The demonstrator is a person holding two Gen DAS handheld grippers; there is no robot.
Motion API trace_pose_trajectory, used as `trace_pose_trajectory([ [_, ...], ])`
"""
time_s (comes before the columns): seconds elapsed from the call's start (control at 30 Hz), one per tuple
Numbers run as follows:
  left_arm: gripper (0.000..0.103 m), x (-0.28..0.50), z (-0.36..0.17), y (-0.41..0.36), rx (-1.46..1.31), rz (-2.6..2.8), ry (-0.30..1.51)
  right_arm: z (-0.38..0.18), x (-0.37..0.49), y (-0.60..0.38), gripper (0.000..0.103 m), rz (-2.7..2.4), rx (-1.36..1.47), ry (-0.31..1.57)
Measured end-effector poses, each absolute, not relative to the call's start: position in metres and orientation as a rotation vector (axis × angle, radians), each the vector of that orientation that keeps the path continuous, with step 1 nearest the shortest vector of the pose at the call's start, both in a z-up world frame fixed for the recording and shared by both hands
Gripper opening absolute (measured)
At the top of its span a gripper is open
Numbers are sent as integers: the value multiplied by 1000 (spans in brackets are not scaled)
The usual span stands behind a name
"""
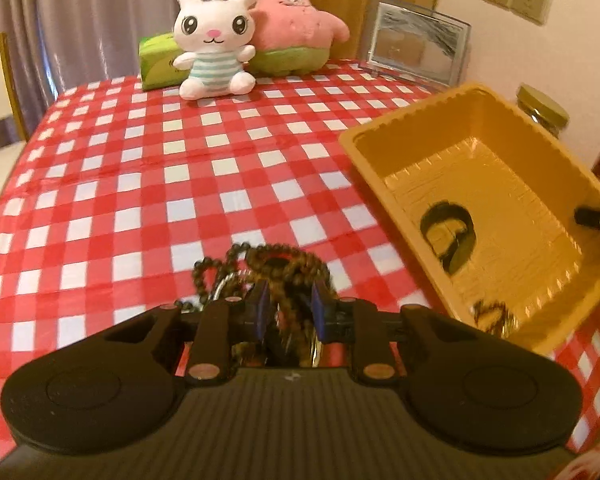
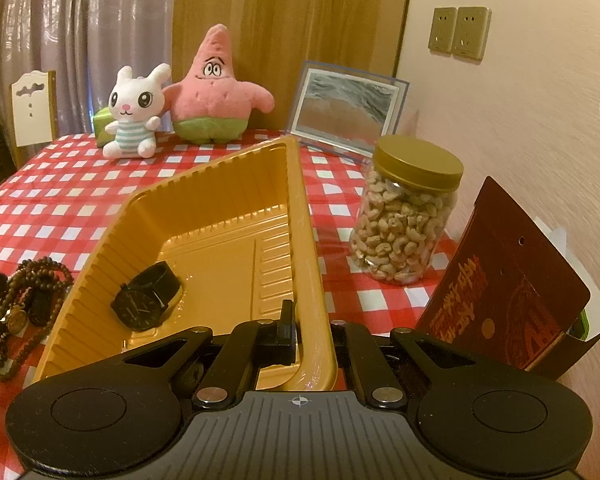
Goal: Organize jewelry
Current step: 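Lift the bead strand with the left gripper and drop it into the tray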
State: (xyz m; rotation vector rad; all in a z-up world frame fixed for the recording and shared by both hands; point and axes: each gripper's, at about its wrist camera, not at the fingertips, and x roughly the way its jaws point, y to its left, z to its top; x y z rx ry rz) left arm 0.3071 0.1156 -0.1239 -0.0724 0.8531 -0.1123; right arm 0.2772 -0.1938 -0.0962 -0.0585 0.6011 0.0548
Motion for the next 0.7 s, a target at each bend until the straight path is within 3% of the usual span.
trace_pose_trajectory([
  [0.63,21,371,-158,147,-312,-45,991,-100,287,-190,4,46,-54,599],
  [0.7,16,371,-159,149,-336,-51,988,-101,287,-189,4,46,-54,599],
])
